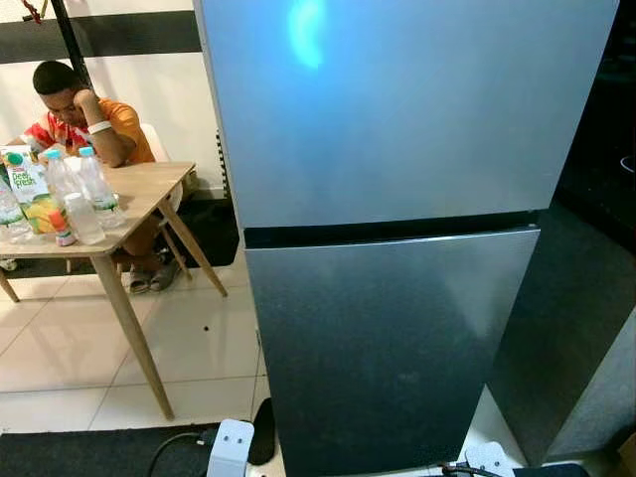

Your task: Restocking fridge

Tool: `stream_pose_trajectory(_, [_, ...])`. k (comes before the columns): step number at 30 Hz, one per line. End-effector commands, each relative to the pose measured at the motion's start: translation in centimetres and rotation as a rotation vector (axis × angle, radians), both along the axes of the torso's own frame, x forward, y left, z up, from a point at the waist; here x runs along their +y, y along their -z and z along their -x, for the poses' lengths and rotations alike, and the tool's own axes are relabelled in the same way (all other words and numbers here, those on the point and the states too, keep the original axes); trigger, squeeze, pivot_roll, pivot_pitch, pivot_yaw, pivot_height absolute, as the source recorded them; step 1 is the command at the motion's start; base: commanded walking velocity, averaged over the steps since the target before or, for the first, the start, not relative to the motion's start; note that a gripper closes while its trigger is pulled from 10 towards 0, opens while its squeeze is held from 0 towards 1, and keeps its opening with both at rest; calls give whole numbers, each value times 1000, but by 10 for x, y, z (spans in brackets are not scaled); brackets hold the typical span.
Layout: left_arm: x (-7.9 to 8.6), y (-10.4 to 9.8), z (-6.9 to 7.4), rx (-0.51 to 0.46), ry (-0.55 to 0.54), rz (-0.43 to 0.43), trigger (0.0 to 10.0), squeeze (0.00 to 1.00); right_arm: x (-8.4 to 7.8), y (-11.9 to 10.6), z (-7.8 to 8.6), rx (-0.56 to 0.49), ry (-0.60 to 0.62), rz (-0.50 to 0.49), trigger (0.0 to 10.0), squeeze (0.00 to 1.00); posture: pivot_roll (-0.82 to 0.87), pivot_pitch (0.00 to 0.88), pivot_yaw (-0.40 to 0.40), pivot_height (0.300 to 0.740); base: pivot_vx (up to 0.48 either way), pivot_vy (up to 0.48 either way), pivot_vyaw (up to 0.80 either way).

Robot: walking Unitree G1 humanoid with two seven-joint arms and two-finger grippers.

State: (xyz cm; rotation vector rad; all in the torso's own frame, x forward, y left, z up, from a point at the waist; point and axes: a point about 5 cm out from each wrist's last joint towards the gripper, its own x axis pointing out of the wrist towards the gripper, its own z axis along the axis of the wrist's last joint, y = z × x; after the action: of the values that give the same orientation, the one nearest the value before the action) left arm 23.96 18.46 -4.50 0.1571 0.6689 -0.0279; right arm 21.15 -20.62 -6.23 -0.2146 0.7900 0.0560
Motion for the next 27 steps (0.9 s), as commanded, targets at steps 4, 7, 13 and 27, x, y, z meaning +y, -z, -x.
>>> stream_pose_trajectory(4, [-3, 3, 4, 4, 7, 14, 10000, 0, 4, 1, 1, -4, -37, 7, 10000, 0, -47, 54, 32, 740, 0, 0, 800])
stream_pose_trajectory(7, [-3, 2, 2, -1, -4, 23, 10000, 0, 4, 0, 0, -6, -39, 6, 10000, 0, -50, 54, 36, 740, 0, 0, 800])
stream_pose_trajectory(13, [-2, -1, -1, -14, -12, 51, 10000, 0, 4, -1, -1, -12, -40, 4, 10000, 0, -50, 55, 35, 740, 0, 0, 800])
stream_pose_trajectory(27, [-13, -5, -7, -36, 72, 43, 10000, 0, 2, -1, -1, -21, -5, -18, 10000, 0, -53, 38, 43, 740, 0, 0, 800])
